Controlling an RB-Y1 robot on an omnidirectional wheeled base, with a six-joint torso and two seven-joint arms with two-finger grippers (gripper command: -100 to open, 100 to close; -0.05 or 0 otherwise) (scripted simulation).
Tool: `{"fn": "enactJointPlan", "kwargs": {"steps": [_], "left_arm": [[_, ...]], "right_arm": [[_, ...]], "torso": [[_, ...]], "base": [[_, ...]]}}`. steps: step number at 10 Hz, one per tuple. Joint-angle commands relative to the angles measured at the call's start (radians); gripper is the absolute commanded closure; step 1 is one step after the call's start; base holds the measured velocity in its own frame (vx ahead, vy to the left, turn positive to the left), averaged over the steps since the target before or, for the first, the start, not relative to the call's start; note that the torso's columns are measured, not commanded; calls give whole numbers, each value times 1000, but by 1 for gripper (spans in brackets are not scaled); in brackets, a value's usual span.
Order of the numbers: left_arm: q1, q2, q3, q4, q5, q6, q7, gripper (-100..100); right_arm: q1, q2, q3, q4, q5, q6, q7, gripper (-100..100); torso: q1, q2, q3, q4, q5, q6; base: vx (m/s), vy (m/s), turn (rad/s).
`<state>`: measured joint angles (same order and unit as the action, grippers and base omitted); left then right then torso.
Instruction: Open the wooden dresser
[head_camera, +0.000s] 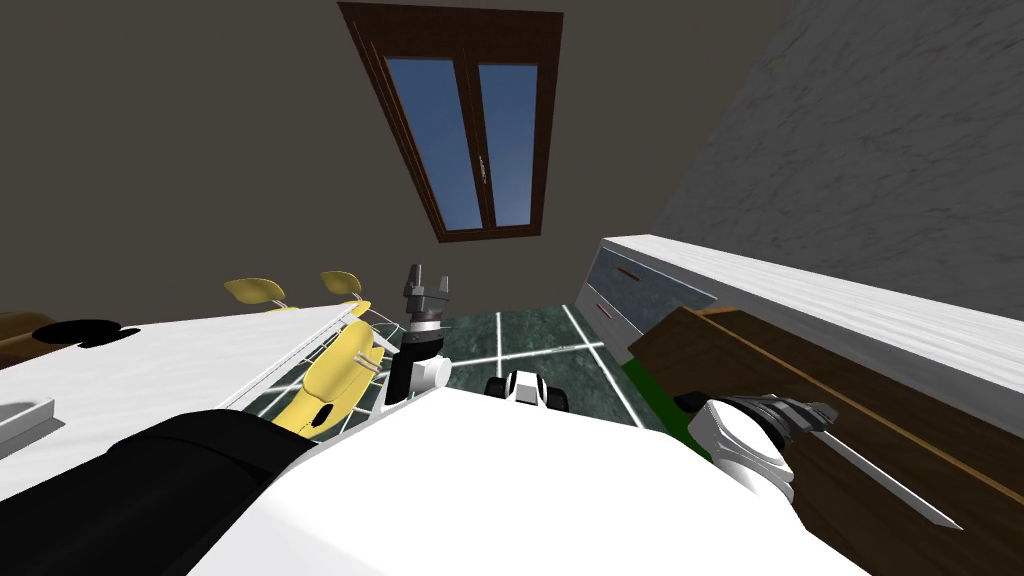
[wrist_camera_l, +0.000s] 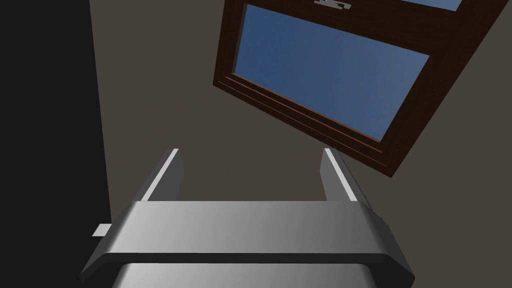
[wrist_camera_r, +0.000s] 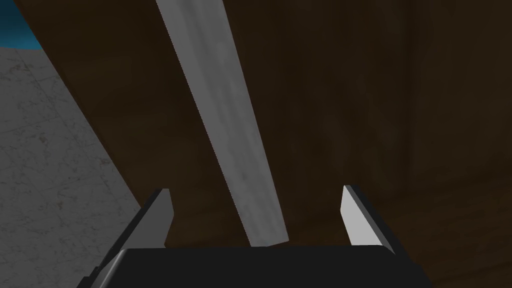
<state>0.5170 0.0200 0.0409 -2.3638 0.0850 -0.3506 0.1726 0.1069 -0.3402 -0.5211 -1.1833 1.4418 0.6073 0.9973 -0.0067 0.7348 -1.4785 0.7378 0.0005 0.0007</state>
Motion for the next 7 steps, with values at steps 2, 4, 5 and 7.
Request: {"fn": "enactJointPlan", "kwargs": {"steps": [2, 4, 5, 7], "left_arm": [[0, 0, 0, 0, 0, 0, 0, 0], [0, 0, 0, 0, 0, 0, 0, 0], [0, 0, 0, 0, 0, 0, 0, 0], [0, 0, 0, 0, 0, 0, 0, 0]], "right_arm": [[-22, -56, -37, 2, -83, -54, 86, -100], [-38, -89, -55, 10, -129, -85, 132, -100], [-46, -106, -65, 15, -153, -101, 155, -100], [-61, -139, -84, 23, -199, -132, 201, -100]], "torso": [[6, 3, 2, 0, -1, -1], [9, 4, 3, 1, 0, -1], [8, 4, 3, 1, 0, -1], [9, 5, 3, 1, 3, 1]], "base": [[26, 46, -59], [13, 78, -56], [7, 86, -61], [10, 94, -53]]}}
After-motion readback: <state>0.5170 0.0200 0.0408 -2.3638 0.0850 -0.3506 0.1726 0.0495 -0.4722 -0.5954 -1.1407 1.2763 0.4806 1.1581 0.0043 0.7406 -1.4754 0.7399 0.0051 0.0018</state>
